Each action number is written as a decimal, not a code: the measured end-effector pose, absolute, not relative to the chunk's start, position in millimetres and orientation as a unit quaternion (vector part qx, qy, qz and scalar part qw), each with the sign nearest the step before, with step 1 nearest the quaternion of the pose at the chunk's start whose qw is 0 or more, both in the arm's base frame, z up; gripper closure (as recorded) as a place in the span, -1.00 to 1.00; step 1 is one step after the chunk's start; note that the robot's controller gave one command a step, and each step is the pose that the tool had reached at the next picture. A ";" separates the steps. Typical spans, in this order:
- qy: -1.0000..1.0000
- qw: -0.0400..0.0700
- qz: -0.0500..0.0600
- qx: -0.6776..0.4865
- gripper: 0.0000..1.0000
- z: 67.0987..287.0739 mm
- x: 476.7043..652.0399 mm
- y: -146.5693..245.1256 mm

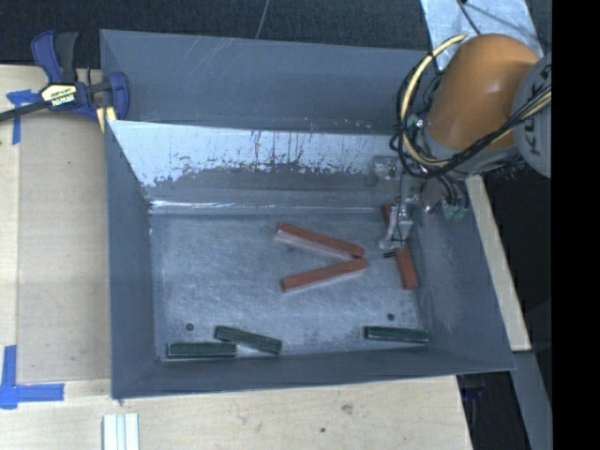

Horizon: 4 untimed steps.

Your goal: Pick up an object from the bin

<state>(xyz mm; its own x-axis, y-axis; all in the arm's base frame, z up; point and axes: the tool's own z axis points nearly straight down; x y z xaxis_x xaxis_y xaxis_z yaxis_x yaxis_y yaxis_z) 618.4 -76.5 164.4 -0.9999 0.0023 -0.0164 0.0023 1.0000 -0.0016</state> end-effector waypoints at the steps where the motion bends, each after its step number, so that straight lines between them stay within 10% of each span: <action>1: 1.000 0.004 -0.001 0.006 -1.00 83.9 601.4 -89.1; 2: 0.998 0.000 -0.001 0.056 -1.00 72.2 602.5 -39.5; 3: 1.000 0.004 -0.001 0.021 1.00 72.1 618.1 -77.9; 4: 1.000 0.004 -0.001 0.021 1.00 72.2 618.1 -77.5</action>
Offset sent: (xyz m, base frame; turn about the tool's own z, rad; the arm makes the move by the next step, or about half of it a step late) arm -0.0114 0.1055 -0.0917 0.2062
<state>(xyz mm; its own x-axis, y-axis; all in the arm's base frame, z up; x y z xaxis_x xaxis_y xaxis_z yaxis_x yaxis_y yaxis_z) 618.1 -77.5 72.2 -0.9991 0.0417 -0.0085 0.0417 0.9991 -0.0010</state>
